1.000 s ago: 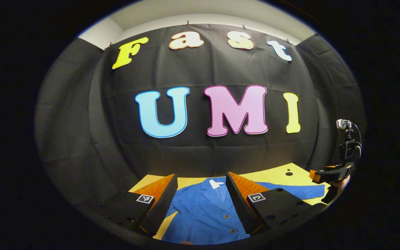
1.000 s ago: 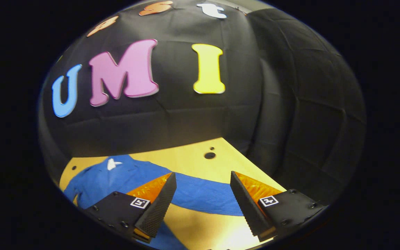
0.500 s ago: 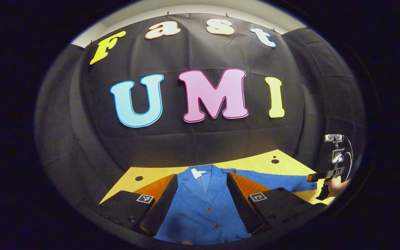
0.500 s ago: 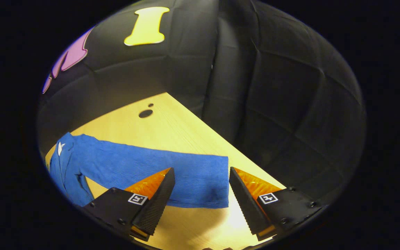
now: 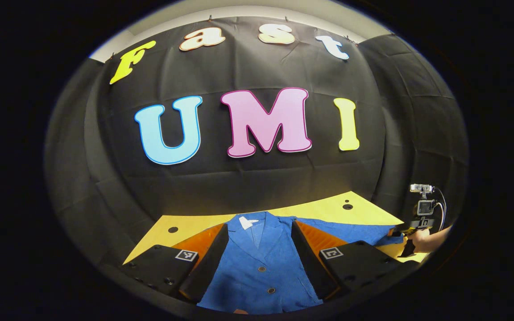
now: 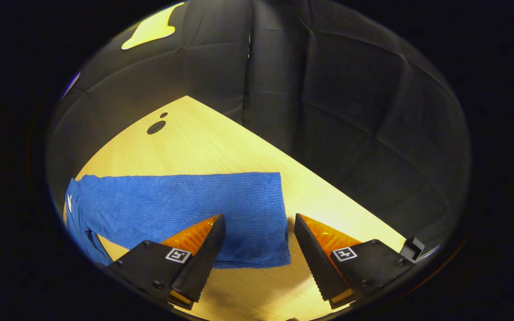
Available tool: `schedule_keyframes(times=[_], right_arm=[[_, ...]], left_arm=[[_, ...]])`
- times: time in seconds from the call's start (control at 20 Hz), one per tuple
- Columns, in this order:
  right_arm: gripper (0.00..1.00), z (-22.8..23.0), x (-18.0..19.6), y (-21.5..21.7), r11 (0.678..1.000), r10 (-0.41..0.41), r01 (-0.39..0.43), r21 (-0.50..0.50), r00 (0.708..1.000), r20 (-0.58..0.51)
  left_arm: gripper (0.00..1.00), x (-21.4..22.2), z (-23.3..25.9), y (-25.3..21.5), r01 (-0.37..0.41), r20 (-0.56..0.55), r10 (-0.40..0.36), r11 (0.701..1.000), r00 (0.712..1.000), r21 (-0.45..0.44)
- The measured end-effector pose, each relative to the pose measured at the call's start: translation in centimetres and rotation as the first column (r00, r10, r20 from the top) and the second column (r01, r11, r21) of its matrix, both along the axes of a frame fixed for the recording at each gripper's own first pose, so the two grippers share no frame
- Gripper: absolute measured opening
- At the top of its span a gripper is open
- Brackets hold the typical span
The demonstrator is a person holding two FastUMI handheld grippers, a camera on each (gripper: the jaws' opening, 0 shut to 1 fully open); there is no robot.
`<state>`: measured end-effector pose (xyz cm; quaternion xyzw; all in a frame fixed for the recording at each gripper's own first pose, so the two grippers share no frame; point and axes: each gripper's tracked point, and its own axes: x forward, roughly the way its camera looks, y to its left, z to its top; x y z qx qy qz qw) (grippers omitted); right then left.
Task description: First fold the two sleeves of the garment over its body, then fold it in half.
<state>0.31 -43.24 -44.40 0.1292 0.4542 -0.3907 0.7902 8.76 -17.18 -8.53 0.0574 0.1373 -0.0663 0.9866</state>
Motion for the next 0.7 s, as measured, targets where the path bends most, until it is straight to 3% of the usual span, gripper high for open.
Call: schedule_keyframes(times=[0.05, 0.15, 0.3, 0.35, 0.45, 0.6, 0.7], right_arm=[[1.00, -0.1, 0.3, 0.2, 1.000, 0.011, -0.011, 0.000, 1.000, 0.010], [0.77, -0.2, 1.0, 0.7, 0.999, 0.054, -0.054, 0.008, 0.998, 0.016], [0.08, -0.2, 2.1, 1.8, 0.999, 0.042, -0.043, 0.028, 0.999, 0.023], [0.12, -0.3, 2.3, 1.9, 0.998, 0.048, -0.049, 0.042, 0.999, 0.025], [0.02, -0.5, 2.7, 1.9, 0.996, 0.049, -0.052, 0.066, 0.998, 0.036], [0.01, 0.0, 2.8, 2.8, 0.990, -0.008, -0.004, 0.139, 0.997, 0.083], [0.01, 1.5, 3.1, 3.2, 0.993, -0.009, -0.005, 0.117, 0.993, 0.121]], left_arm=[[0.82, -0.1, -0.1, 0.1, 0.000, -0.005, 0.000, 1.000, 1.000, -0.003], [0.82, -0.1, -0.7, 0.5, 0.005, -0.026, -0.005, 1.000, 1.000, -0.004], [0.82, 0.0, -0.8, 1.5, -0.003, -0.033, 0.003, 1.000, 0.999, -0.002], [0.82, 0.0, -0.6, 1.9, -0.010, -0.028, 0.010, 1.000, 1.000, -0.005], [0.82, -0.1, -0.5, 2.5, -0.017, -0.024, 0.017, 1.000, 1.000, -0.017], [0.82, -0.6, -1.2, 3.7, -0.026, -0.037, 0.025, 0.999, 0.999, -0.025], [0.82, -0.9, -1.2, 4.9, -0.042, -0.036, 0.041, 0.999, 0.998, -0.033]])
